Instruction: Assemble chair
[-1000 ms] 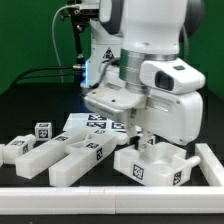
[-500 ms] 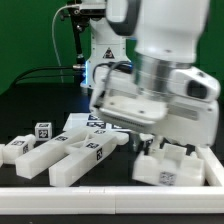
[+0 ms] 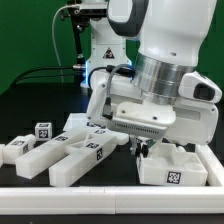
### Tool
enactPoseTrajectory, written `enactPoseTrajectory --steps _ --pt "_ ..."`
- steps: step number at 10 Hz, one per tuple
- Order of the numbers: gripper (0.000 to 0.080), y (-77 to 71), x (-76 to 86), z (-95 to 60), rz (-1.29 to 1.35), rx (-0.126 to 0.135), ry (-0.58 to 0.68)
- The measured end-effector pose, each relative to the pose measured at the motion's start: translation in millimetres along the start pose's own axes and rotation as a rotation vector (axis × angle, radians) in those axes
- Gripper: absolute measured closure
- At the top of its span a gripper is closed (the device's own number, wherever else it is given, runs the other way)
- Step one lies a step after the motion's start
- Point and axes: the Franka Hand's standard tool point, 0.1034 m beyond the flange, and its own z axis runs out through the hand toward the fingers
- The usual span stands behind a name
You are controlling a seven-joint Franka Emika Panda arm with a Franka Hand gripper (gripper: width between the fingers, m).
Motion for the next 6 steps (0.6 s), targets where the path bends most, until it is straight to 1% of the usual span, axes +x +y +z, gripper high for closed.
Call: enactPoseTrajectory --steps 1,2,3,4,5,6 --pt "0.0771 0.0 -8.8 2.7 -0.071 0.031 0.025" --pt "0.0768 -2.5 -18.7 4.1 -0.087 0.051 0.05" --pt "0.0765 -2.2 -29.0 2.5 -0.049 0.057 0.052" --pt "0.0765 -2.2 -35.7 1.5 -0.011 0.062 0.052" --pt "0.0765 1.0 -38.2 0.3 0.072 0.074 0.063" --pt "0.0765 3.2 -38.8 -1.6 0.117 0.092 0.076"
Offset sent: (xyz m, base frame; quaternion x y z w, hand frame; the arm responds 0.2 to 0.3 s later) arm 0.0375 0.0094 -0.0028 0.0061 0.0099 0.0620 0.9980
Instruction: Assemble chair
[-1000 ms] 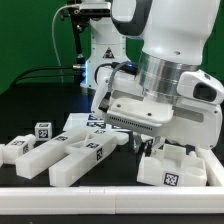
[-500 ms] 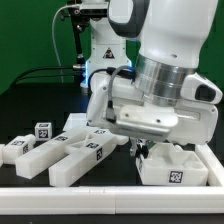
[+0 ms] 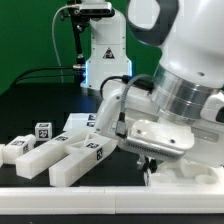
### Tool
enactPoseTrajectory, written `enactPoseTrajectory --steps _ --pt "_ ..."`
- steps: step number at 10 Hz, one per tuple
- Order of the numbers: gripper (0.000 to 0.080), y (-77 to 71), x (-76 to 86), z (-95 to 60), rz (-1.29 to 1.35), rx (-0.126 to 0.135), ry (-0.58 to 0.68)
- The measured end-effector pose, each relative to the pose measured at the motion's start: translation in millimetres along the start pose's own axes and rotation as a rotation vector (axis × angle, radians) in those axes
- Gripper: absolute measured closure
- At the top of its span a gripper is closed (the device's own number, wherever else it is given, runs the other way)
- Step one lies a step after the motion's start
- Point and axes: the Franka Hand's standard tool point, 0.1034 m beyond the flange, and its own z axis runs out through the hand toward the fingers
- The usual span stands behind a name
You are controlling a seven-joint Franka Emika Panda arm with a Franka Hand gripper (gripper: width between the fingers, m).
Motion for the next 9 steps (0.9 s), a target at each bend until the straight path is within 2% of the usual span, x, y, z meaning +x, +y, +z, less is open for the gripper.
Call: enactPoseTrajectory --steps 3,6,7,8,9 --pt "0.0761 0.6 -0.3 1.3 0.009 0.02 0.032" --pt "0.0761 -0.1 -0.6 -0.1 0.046 0.02 0.029" --pt "0.0579 -1.7 -1.5 -9.6 0.04 0.027 0.013" --pt "0.0579 -3.1 3.3 -21.6 0.064 0.031 0.001" --pt "0.0383 -6.8 10.5 -31.2 0.178 0.032 -0.01"
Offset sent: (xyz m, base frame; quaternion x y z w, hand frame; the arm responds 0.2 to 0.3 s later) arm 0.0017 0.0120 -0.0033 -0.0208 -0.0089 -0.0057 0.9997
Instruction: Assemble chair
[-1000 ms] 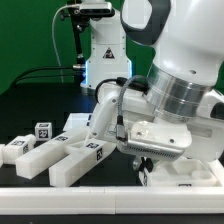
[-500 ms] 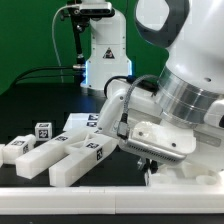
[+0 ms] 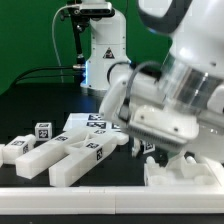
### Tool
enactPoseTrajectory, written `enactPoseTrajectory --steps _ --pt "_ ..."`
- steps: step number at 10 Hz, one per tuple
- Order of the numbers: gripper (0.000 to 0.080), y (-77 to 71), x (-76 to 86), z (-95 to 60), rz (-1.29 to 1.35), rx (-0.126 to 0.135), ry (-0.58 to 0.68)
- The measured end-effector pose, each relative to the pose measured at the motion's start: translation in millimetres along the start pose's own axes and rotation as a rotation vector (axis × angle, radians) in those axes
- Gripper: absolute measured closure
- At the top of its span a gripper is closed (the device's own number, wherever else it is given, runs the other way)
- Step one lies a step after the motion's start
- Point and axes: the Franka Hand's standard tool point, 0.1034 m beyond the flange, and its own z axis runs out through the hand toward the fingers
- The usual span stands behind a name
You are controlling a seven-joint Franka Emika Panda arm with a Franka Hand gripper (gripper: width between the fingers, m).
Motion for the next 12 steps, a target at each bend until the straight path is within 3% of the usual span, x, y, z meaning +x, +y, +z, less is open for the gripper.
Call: enactPoseTrajectory --steps 1,2,3,5,6,8,9,10,12 --pt "0.0383 -9.3 4.8 -7.2 0.033 -0.019 -0.021" --pt "0.0208 -20.2 6.5 -8.7 0.076 -0.048 -0.036" --pt "0.0167 -18.4 8.6 -5.1 0.181 -0.04 -0.022" --pt "0.0155 -17.0 9.4 -3.6 0.31 -0.044 -0.019" --pt "0.0151 -25.8 16.8 0.9 0.512 -0.046 -0.012" --pt "0.0151 -31.2 37.7 -6.9 0.857 -0.036 -0.001" --pt "0.0151 -30.1 38.6 -8.8 0.93 -0.044 0.004" --pt "0.0151 -32.4 32.8 -10.2 0.951 -0.069 0.01" --pt "0.0151 -30.3 34.2 -9.4 1.08 -0.067 0.016"
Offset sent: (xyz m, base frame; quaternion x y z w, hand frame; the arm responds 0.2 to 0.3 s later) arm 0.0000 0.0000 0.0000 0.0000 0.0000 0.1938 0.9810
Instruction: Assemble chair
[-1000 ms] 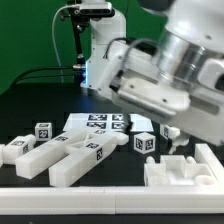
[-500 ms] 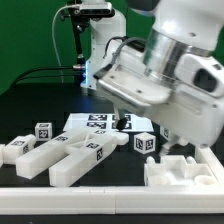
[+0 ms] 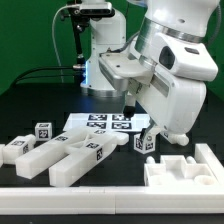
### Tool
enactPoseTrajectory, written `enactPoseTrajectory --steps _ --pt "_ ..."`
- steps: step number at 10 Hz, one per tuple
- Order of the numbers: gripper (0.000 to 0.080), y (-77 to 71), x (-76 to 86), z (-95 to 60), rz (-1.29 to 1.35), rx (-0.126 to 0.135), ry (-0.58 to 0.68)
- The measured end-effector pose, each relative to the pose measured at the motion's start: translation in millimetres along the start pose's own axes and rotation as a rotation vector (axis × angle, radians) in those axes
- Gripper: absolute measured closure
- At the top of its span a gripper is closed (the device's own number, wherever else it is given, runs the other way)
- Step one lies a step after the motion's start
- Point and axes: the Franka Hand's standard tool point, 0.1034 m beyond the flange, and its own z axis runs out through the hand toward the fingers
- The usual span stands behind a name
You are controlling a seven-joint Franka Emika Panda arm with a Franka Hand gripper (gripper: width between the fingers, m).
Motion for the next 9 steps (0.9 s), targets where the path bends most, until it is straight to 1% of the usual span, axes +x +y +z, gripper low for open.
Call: enactPoseTrajectory --steps 1,2,3,4,5,8,9 --pt "0.0151 -0.8 -1.3 0.4 0.059 0.001 0.005" --pt "0.0151 -6.7 -4.7 2.0 0.255 0.008 0.041" --pt "0.0151 -18.6 -8.6 5.0 0.449 0.042 0.065" --pt "0.0151 -25.4 -10.0 7.3 0.574 0.087 0.074" --pt "0.0151 -21.2 -5.8 5.5 0.603 0.069 0.082" --pt "0.0151 -21.0 -3.1 5.3 0.803 0.082 0.082" --pt "0.0151 -21.2 -3.5 4.4 0.945 0.097 0.098"
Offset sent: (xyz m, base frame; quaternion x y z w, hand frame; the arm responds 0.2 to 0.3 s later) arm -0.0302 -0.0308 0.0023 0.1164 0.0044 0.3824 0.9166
